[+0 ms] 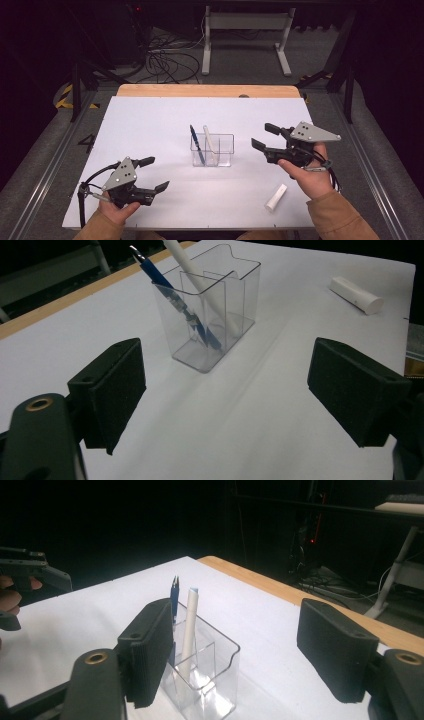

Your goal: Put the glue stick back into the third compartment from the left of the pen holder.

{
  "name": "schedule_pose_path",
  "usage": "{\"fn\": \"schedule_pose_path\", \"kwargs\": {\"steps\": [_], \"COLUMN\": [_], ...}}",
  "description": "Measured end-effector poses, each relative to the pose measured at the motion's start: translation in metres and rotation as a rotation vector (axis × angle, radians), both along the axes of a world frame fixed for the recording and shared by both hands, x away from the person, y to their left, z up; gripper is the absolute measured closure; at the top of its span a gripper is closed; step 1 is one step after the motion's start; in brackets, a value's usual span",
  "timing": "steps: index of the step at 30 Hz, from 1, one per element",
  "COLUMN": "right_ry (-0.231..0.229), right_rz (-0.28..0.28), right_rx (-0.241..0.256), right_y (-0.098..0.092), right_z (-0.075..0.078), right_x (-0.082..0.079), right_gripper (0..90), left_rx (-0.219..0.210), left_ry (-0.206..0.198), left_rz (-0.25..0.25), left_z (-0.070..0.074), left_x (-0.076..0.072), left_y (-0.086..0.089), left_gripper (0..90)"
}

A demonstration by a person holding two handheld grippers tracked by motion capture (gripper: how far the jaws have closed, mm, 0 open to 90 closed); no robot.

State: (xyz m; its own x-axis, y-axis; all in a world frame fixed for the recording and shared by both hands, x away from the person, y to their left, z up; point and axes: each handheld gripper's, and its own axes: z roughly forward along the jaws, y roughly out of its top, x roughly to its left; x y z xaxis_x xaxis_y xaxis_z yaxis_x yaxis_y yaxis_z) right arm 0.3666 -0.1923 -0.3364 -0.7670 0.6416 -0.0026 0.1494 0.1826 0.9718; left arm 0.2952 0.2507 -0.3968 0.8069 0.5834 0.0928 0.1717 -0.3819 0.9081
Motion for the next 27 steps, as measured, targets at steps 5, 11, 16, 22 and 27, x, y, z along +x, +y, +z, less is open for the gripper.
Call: {"fn": "schedule_pose_path", "kwargs": {"steps": [5, 11, 16, 22, 27], "right_ry": [0.012, 0.020, 0.028, 0.042, 0.049], "right_rz": [-0.009, -0.006, -0.002, 0.022, 0.039], "right_rx": [-0.015, -0.047, -0.066, -0.081, -0.089], "right_y": [-0.008, -0.018, -0.024, -0.026, -0.028], "right_z": [-0.004, -0.006, -0.007, -0.008, -0.008], "right_x": [-0.001, -0.004, -0.006, -0.009, -0.009], "right_gripper": [31.5, 31.7, 31.7, 31.4, 31.4], "left_rx": [0.007, 0.013, 0.009, 0.009, 0.005], "left_ry": [0.006, 0.011, 0.017, 0.016, 0.021], "left_rz": [-0.021, -0.049, -0.051, -0.048, -0.042], "left_z": [0.001, 0.001, 0.000, -0.001, -0.001], "left_x": [0.000, 0.000, 0.001, 0.002, 0.001], "left_y": [-0.009, -0.022, -0.024, -0.022, -0.021], "left_gripper": [16.6, 16.8, 16.8, 16.8, 16.8]}}
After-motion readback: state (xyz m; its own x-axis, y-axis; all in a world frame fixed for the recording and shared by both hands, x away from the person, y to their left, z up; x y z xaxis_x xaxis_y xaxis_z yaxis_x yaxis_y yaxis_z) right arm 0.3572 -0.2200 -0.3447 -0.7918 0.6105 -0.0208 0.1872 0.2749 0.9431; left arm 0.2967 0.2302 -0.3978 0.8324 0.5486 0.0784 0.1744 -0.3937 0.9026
